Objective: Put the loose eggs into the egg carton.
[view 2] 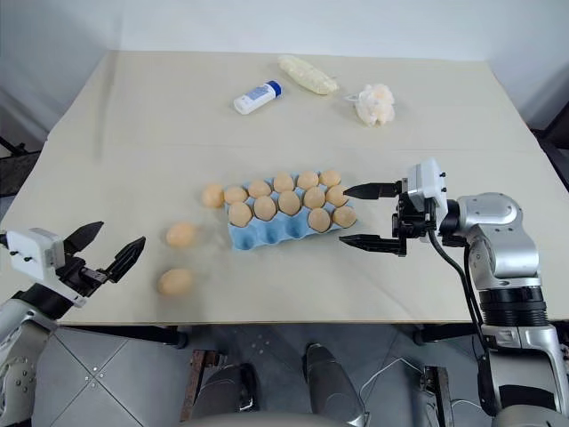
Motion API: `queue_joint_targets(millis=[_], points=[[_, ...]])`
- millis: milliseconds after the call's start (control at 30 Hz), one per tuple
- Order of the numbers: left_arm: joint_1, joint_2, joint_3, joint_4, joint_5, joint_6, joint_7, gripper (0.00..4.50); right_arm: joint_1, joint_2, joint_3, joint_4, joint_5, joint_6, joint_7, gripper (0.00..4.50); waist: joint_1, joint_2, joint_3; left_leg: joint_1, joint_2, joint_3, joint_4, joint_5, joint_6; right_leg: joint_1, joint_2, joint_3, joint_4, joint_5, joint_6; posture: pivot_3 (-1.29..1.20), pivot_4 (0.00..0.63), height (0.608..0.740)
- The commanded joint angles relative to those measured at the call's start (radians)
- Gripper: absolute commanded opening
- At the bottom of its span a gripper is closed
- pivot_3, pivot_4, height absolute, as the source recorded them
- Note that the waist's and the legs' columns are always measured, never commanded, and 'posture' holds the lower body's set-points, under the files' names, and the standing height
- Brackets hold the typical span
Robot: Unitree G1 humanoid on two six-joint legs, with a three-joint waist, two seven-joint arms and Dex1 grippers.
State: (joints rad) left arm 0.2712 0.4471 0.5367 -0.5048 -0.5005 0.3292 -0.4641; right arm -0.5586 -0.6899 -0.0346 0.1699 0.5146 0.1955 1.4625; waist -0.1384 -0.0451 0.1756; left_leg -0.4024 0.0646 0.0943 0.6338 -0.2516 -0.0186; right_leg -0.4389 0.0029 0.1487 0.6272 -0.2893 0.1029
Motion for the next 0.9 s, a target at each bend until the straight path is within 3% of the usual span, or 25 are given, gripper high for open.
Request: queue_joint_targets(millis=[33, 300, 433, 900], points=[[0.070, -0.060, -0.001, -0.125, 0.009, -0.048, 0.046, 4.50, -0.045, 0.014, 0.013, 0.025, 0.007, -0.011, 0.045, 4.48, 0.000, 0.000, 0.000, 0.000, 0.000, 0.000, 0.000, 0.000, 0.000, 0.000, 0.000, 0.000, 0.000, 0.001, 0.001, 0.00, 0.150, 0.740], [0.189, -0.224, -0.133, -0.241, 0.158, -0.082, 0.197, 4.50, -0.092, 0.025, 0.040, 0.086, 0.006, 0.005, 0.096, 4.48, -0.001, 0.000, 0.000, 0.002, -0.001, -0.001, 0.002, 0.000, 0.000, 0.005, 0.001, 0.000, -0.003, -0.001, -0.003, 0.00, 0.150, 0.740], [0.195, -0.261, -0.214, -0.231, 0.212, -0.076, 0.236, 4.50, -0.094, 0.021, 0.046, 0.098, 0.014, 0.006, 0.119, 4.48, -0.002, -0.002, 0.001, 0.009, -0.001, 0.000, 0.002, -0.001, 0.001, 0.012, 0.001, 0.001, -0.006, -0.007, -0.012, 0.00, 0.150, 0.740], [0.138, -0.259, -0.322, -0.139, 0.259, -0.017, 0.264, 4.50, -0.056, 0.046, 0.042, 0.066, 0.046, -0.027, 0.106, 4.48, -0.009, -0.003, 0.002, 0.012, 0.000, 0.001, 0.000, 0.000, 0.001, 0.014, 0.003, 0.003, -0.006, -0.007, -0.012, 0.00, 0.150, 0.740]])
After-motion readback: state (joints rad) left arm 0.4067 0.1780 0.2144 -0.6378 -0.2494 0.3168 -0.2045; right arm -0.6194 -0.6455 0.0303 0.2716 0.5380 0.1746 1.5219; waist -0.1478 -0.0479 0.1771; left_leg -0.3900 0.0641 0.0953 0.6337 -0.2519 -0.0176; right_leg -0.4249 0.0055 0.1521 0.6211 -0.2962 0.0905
